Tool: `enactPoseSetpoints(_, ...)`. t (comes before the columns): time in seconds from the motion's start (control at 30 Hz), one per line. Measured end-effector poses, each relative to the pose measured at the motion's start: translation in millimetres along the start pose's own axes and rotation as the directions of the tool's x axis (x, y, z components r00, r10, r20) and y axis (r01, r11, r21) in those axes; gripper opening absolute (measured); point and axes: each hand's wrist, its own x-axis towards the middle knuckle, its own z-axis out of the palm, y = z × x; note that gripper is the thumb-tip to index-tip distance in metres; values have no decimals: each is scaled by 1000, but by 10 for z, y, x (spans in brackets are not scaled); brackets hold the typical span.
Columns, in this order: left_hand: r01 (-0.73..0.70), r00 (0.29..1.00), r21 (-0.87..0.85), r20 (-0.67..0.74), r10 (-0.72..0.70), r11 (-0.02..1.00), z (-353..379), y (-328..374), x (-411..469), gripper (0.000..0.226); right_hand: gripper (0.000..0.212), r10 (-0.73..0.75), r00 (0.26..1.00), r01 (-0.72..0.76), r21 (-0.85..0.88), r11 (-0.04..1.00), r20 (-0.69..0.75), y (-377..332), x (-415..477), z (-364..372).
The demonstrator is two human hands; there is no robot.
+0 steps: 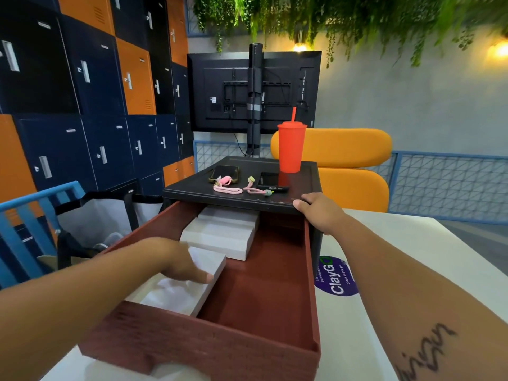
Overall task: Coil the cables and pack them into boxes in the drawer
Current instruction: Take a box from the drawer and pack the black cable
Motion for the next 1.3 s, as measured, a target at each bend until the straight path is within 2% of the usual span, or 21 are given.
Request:
enactPoseSetpoints(0.13,99,990,-65,111,-91,993,90,103,7,89,55,2,1000,-2,10,1000,-4,10,3,4)
enactPoseSetpoints(0.27,105,992,-130,86,-94,986,156,86,90,72,56,-14,1000,14,0,1000,-5,0,-12,2)
enactPoseSetpoints(0.37,75,997,-133,2,-75,988,96,96,57,67,56,-22,1000,22,-6,1000,-2,15,-19,4)
enactPoseSetpoints(0.53,-33,990,-161,-142,10,986,-152,62,-168,53,57,15,995,-17,18,1000,96,-91,-38,-105)
enactPoseSetpoints(0.6,-85,973,-81,-220,66,993,-225,76,-300,51,58,18,1000,-17,89,996,-5,-191,-97,-161)
enactPoseSetpoints(0.67,-113,946,-10,-307,105,993,-271,108,-460,54,52,-24,994,45,193,980,-109,-347,-260,-234)
enactPoseSetpoints(0.7,-130,925,11,-357,126,991,-281,140,-551,56,49,-50,992,78,253,964,-116,-424,-383,-288)
enactPoseSetpoints(0.77,-173,852,63,-491,181,983,-282,206,-735,58,48,-95,994,112,376,920,-62,-559,-629,-397)
enactPoseSetpoints(0.83,-203,739,148,-625,250,968,-262,311,-927,60,48,-111,994,104,509,854,-16,-612,-886,-541)
enactPoseSetpoints(0.9,-246,627,214,-709,324,945,-221,441,-1109,70,41,-99,995,72,663,745,3,-595,-1115,-697)
enactPoseSetpoints(0.97,-295,530,278,-748,399,914,-171,581,-1245,83,21,-109,994,79,762,643,-11,-530,-1321,-824)
enactPoseSetpoints(1.0,-303,489,309,-762,426,901,-140,649,-1290,87,20,-116,993,79,794,603,-11,-485,-1428,-869)
enactPoseSetpoints(1.1,-343,371,341,-807,460,875,-38,871,-1388,91,49,-143,989,94,863,497,-25,-240,-1723,-934)
enactPoseSetpoints(1.23,-477,202,382,-829,521,792,194,1071,-1414,87,43,-97,983,183,880,438,-157,87,-2173,-1010)
enactPoseSetpoints(1.27,-536,179,357,-837,517,765,255,1124,-1424,85,41,-69,980,197,887,417,-185,181,-2273,-1034)
enactPoseSetpoints(1.3,-592,192,323,-833,519,738,317,1186,-1427,84,39,-43,978,206,891,405,-207,290,-2364,-1050)
